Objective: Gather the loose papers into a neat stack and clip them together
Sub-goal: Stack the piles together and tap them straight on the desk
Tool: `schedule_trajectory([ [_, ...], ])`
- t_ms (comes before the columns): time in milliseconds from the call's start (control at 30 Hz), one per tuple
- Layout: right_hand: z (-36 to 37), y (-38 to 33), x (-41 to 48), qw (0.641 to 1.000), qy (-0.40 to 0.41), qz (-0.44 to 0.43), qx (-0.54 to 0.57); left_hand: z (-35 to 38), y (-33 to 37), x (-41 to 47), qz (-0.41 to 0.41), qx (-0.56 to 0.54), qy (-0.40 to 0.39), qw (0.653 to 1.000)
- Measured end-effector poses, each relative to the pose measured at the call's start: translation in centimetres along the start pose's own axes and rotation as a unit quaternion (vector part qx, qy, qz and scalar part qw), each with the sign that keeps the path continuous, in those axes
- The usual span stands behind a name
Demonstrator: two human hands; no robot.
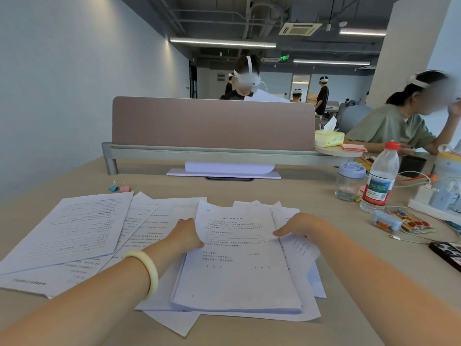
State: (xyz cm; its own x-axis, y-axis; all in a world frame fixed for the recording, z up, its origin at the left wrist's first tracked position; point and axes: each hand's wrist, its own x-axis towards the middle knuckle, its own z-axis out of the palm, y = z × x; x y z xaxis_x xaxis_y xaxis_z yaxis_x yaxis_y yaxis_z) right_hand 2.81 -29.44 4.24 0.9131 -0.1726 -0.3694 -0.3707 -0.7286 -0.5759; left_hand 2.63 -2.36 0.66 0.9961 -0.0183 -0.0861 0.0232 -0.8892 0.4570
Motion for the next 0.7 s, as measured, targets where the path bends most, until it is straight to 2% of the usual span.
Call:
schedule_trajectory([
  [200,1.8,-0.7,0.0,0.999,-0.020,-0.038,0.007,-0.2,-0.5,-0.2,-0.006,0.015,-0.043,0.999],
  [300,1.8,-1.0,-0.3,0.998,-0.010,-0.058,0.007,-1.9,-1.7,-0.4,-0.022,0.036,-0.012,0.999],
  [433,-0.6,0.6,-0.1,0.990,-0.007,-0.060,0.128,-3.7,-4.5,-0.2,-0.082,0.013,0.005,0.997],
  [533,-2.5,2.5,-0.7,0.978,-0.014,-0.048,0.201,-3.5,-4.7,-0.2,-0.085,-0.112,0.001,0.990],
  [633,-3.4,4.7,-1.6,0.955,-0.050,-0.036,0.289,-2.4,-3.7,-0.4,-0.077,-0.303,-0.022,0.950],
  [700,-3.6,6.1,-1.8,0.942,-0.074,-0.031,0.326,-1.9,-2.8,-0.3,-0.077,-0.371,-0.045,0.924],
])
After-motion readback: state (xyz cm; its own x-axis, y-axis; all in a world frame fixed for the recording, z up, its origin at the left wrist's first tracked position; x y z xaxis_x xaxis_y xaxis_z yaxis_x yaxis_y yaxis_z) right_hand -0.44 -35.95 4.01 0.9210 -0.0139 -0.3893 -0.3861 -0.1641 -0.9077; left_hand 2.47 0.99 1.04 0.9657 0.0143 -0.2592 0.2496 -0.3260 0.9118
